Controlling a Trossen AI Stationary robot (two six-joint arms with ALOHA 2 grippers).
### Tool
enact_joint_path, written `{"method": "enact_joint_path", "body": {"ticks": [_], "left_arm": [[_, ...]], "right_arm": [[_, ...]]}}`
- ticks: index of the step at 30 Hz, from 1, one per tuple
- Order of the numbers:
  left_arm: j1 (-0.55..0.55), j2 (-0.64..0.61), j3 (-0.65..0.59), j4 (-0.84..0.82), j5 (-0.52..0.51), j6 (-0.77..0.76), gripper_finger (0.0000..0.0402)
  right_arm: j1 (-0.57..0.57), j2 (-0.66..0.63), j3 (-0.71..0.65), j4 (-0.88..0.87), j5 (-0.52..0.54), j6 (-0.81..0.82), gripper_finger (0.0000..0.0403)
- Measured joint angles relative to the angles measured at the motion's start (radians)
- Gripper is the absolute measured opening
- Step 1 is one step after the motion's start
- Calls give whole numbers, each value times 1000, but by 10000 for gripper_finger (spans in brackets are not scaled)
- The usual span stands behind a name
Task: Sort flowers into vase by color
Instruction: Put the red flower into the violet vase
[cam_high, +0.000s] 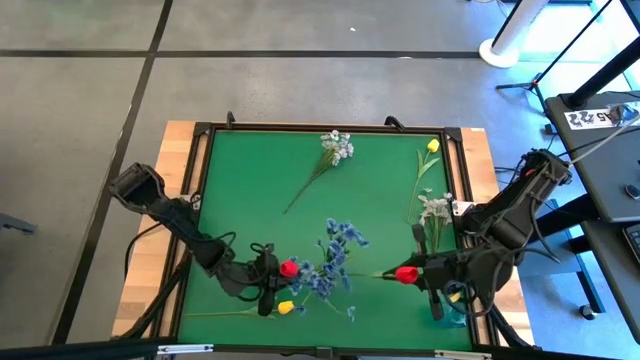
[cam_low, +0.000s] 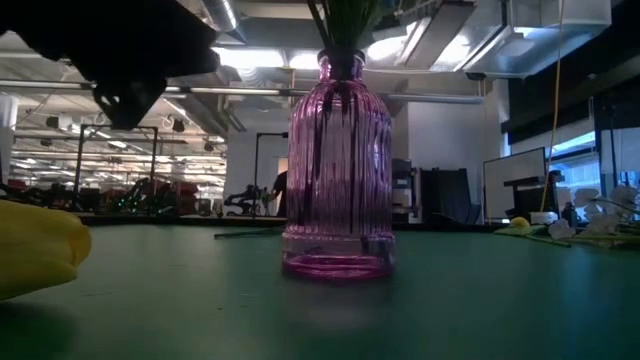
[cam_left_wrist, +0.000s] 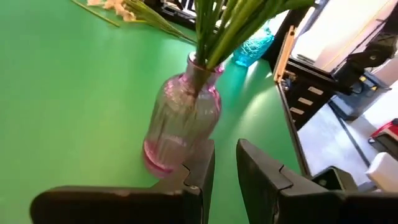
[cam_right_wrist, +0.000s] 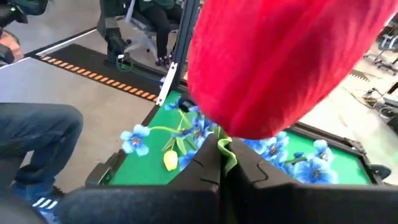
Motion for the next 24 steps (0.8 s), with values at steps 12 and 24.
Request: {"method": "enact_joint_path", "body": {"ticks": [12, 24], "left_arm": [[94, 102, 0, 151, 39, 112, 64], [125, 111, 0, 219, 45, 191, 64]], "right_arm": [[-25, 34, 1, 36, 34, -17, 7], [-53, 80, 1, 53, -9, -13, 7]]}}
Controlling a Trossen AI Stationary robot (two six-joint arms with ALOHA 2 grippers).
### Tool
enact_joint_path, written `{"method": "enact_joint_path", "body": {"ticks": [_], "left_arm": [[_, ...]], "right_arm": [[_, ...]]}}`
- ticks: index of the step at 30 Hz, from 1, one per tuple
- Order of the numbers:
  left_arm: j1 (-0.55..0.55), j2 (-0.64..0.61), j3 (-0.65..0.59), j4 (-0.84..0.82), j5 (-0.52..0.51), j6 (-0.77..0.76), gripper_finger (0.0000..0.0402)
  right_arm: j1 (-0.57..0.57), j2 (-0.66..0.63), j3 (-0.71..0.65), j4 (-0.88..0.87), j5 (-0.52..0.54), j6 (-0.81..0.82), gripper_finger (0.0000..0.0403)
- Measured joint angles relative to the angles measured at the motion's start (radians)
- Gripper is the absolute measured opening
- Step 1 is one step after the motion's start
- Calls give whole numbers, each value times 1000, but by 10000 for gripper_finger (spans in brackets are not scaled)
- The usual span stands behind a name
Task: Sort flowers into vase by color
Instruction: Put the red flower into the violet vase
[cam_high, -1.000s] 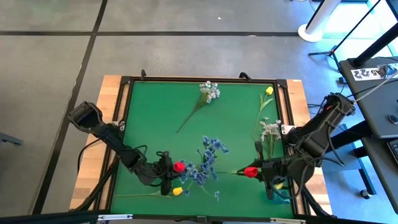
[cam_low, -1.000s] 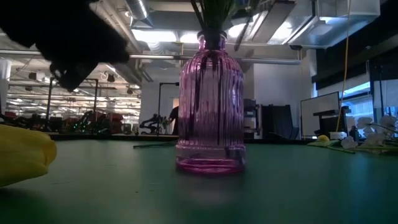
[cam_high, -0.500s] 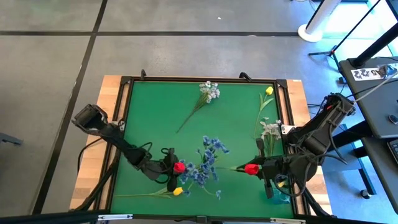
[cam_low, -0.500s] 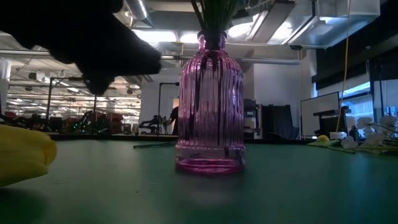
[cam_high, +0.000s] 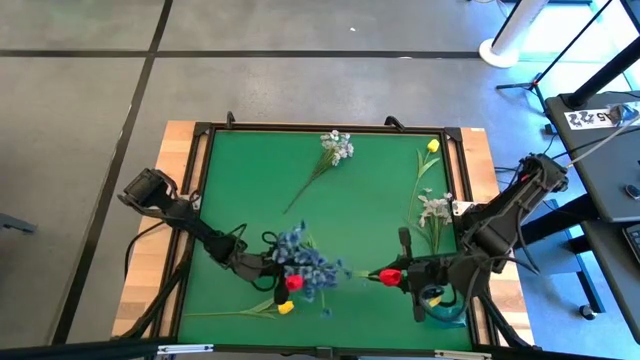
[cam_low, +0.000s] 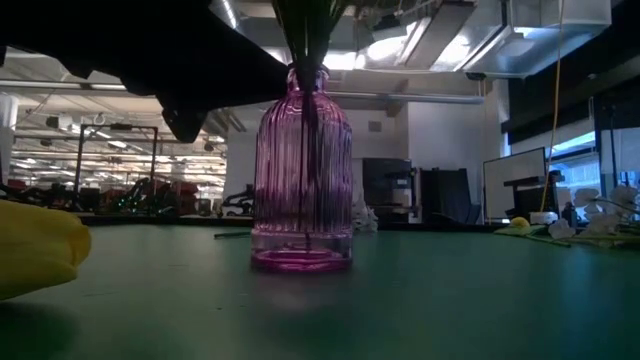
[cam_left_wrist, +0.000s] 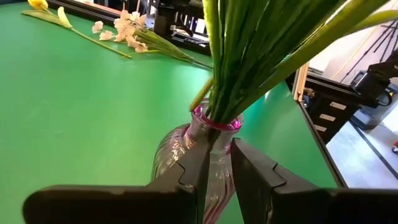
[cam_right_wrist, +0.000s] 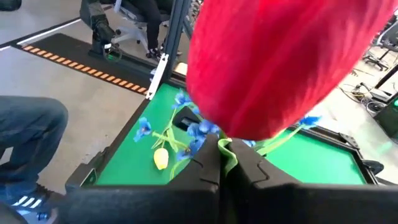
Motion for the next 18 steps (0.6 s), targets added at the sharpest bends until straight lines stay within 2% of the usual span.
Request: {"method": "enact_joint_path", "body": {"ticks": [11, 18], "left_arm": [[18, 0, 0, 0, 1, 1, 64], [29, 0, 0, -1, 31, 0, 64]], "right_arm": [[0, -3, 34, -1, -1, -4, 7], [0, -30, 41, -64, 19, -22, 7]]}}
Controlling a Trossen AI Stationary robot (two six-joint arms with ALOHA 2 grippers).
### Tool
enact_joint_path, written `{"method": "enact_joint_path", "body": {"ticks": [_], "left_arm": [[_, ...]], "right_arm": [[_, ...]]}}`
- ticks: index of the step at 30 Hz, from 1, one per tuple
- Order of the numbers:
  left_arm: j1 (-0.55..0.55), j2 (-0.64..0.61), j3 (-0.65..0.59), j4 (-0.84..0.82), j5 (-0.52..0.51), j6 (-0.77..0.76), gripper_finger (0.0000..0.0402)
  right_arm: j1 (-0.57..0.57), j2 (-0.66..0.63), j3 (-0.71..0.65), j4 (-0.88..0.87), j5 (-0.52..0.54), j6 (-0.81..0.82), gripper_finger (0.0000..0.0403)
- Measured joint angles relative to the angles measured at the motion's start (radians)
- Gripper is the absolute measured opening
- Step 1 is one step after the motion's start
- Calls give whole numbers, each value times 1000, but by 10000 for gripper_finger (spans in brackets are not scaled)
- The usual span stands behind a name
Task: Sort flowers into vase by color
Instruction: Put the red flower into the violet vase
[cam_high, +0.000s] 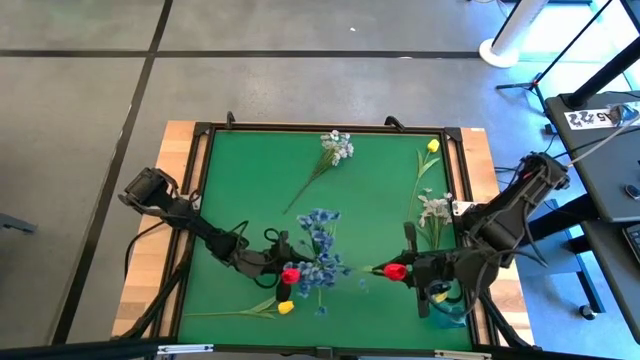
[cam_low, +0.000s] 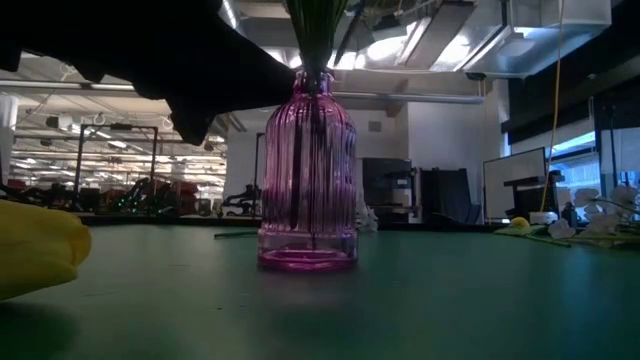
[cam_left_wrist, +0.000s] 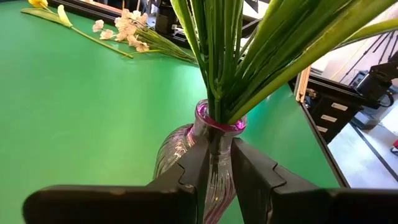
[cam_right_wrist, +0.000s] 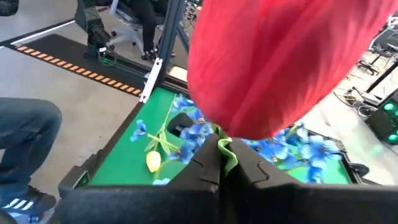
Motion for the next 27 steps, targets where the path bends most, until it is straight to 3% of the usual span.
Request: {"method": "enact_joint_path", "body": {"ticks": [4, 17, 22, 27], "left_arm": [[0, 0, 0, -1, 1, 1, 64], [8, 0, 0, -1, 2, 9, 64], [7, 0, 0, 0, 1, 17, 64], [7, 0, 0, 0, 2, 18, 64]], "right_arm": [[0, -17, 31, -64, 8, 47, 7], [-71, 41, 36, 24, -28, 28, 7], [-104, 80, 37, 45, -110, 48, 7], [-105, 100, 36, 24, -116, 49, 7]]}}
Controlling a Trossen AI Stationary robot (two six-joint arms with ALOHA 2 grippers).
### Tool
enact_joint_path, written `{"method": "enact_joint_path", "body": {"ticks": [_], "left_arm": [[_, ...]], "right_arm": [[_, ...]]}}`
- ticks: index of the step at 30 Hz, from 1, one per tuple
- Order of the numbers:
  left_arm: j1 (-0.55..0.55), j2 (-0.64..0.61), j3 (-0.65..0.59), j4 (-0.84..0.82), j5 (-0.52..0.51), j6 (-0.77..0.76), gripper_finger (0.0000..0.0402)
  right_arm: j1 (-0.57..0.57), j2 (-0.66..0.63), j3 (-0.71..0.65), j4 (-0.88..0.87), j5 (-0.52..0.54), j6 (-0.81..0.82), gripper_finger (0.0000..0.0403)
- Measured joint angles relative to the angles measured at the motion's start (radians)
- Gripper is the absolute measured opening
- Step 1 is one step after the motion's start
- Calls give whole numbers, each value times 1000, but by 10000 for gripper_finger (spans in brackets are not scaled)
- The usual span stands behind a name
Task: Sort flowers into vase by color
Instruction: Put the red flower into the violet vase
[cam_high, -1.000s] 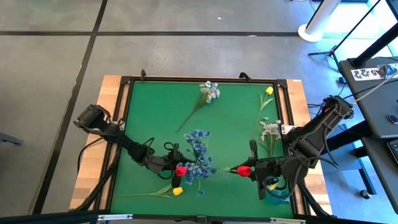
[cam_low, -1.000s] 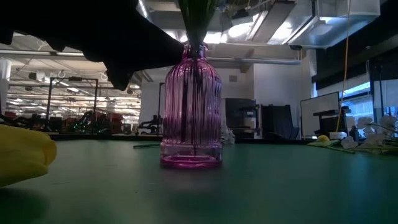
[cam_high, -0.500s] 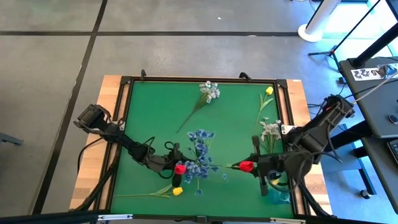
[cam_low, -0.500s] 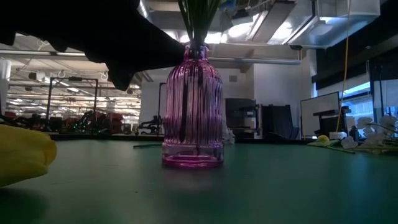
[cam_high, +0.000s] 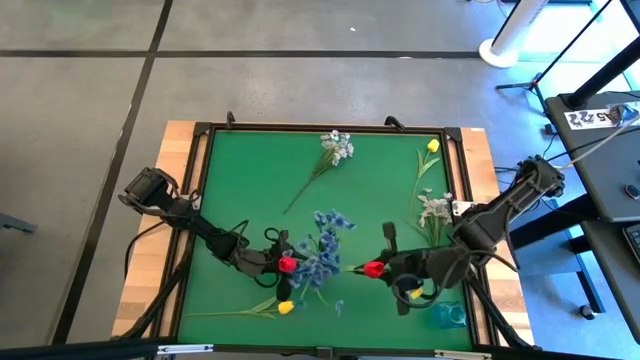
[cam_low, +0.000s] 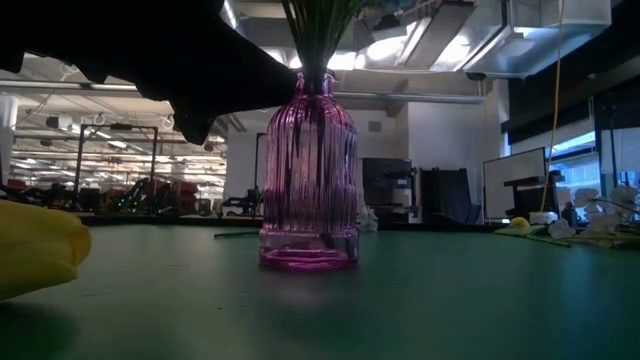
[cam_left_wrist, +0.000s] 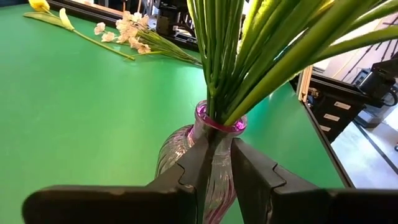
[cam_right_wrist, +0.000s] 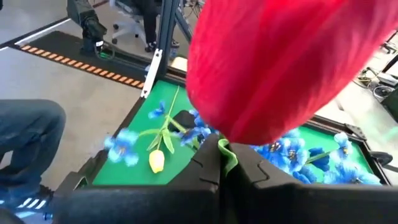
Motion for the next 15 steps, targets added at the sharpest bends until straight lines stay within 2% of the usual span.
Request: {"method": "enact_joint_path", "body": {"ticks": [4, 7, 15], "left_arm": [[0, 0, 0, 1, 0, 1, 64], [0, 0, 0, 3, 0, 7, 64], [-8, -1, 0, 12, -7, 20, 64]], "right_arm": [[-6, -1, 0, -41, -1, 25, 7], [-29, 13, 0, -42, -42, 51, 7], [-101, 141, -2, -36, -78, 55, 7]]}}
